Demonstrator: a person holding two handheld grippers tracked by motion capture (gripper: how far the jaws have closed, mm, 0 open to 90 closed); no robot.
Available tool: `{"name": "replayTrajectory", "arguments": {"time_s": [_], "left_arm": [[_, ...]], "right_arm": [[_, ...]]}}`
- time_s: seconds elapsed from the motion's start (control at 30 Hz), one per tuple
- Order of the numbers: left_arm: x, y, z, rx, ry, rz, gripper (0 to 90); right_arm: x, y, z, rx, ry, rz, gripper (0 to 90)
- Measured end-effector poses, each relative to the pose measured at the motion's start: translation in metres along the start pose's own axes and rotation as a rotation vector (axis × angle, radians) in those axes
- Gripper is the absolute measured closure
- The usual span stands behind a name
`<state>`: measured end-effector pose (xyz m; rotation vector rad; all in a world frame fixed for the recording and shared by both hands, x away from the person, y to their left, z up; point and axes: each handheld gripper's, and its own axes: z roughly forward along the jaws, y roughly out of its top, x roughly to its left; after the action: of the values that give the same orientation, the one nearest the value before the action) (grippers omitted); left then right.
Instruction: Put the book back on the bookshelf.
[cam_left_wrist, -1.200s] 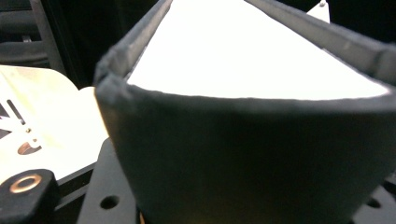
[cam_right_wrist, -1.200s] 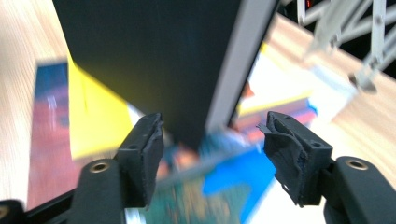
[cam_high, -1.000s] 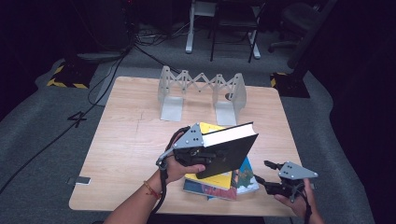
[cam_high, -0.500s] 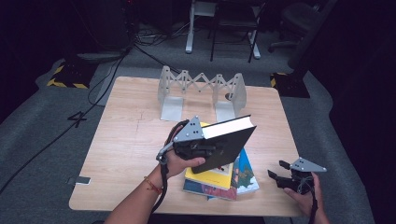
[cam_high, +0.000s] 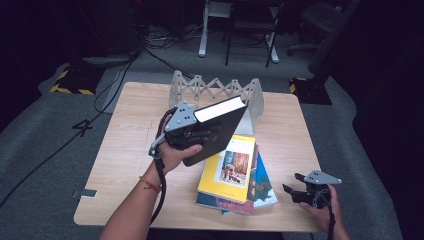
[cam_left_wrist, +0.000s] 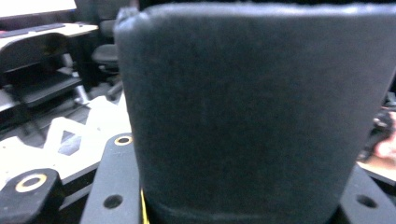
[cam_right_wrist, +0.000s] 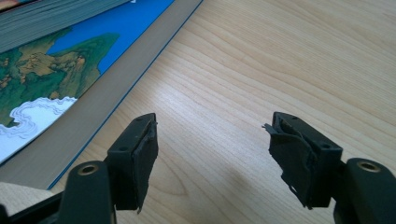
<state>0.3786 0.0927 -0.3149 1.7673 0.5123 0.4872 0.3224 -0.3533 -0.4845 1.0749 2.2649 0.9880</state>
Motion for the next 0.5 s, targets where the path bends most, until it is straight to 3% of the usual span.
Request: {"name": "replayTrajectory", "arguments": {"time_s": [0.3,0.5], "left_arm": [[0.025,-0.007,-0.006,0.043,0.15,-0.02,53.3],[0.043,-0.019,-0.005,0.045,0.186,-0.059,53.2]], "right_arm": [[0.001,-0.001,0.003,0.013,0.003,-0.007,33.3],[0.003,-0.002,0.006,0.023,0.006,-0.017,33.3]]}}
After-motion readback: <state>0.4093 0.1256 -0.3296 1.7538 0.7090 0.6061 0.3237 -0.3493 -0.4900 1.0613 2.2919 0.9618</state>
